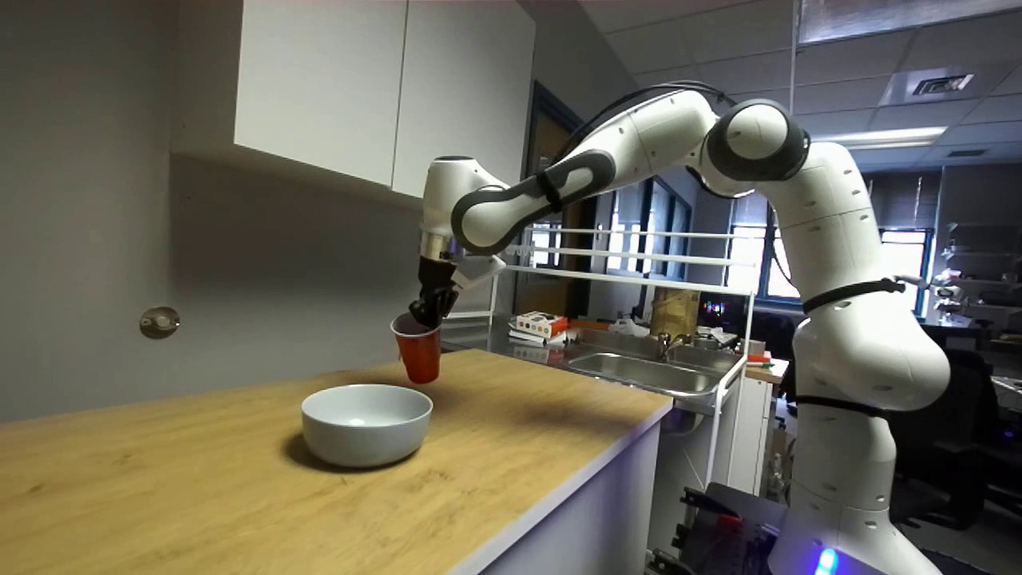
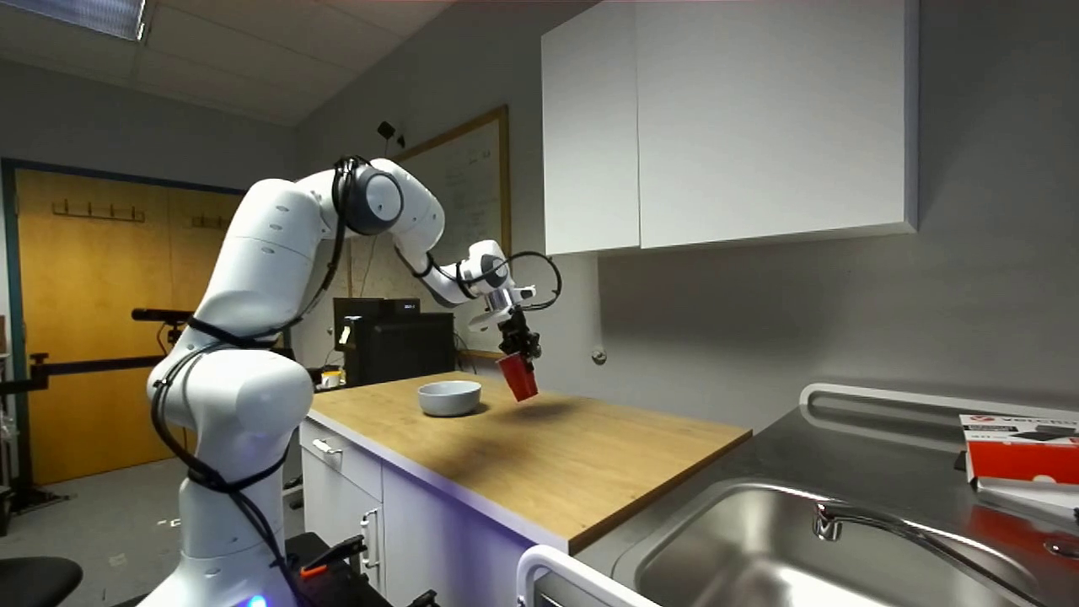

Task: Pick up the cup from the countertop and pour its contents in the bowl.

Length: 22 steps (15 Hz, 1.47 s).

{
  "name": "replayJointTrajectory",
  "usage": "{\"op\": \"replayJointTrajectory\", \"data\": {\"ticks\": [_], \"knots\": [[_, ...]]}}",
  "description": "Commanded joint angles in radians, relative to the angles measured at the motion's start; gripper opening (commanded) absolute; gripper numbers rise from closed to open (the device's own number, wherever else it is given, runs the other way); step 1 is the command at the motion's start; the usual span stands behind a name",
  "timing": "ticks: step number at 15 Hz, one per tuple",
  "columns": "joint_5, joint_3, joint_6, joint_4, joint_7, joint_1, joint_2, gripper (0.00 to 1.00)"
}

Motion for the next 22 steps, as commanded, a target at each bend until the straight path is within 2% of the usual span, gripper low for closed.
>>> {"op": "replayJointTrajectory", "data": {"ticks": [1, 4, 7, 11, 16, 22], "knots": [[-0.168, 0.021, 0.032, -0.2, 0.11, 0.042, -0.163, 0.03], [-0.306, 0.071, 0.05, -0.292, 0.24, 0.062, -0.232, 0.02], [-0.392, 0.143, 0.048, -0.351, 0.355, 0.069, -0.277, 0.03], [-0.572, 0.222, 0.063, -0.402, 0.544, 0.072, -0.312, 0.02], [-0.903, 0.28, 0.047, -0.436, 0.848, 0.072, -0.323, 0.02], [-1.158, 0.312, 0.0, -0.471, 1.112, 0.077, -0.311, 0.02]]}}
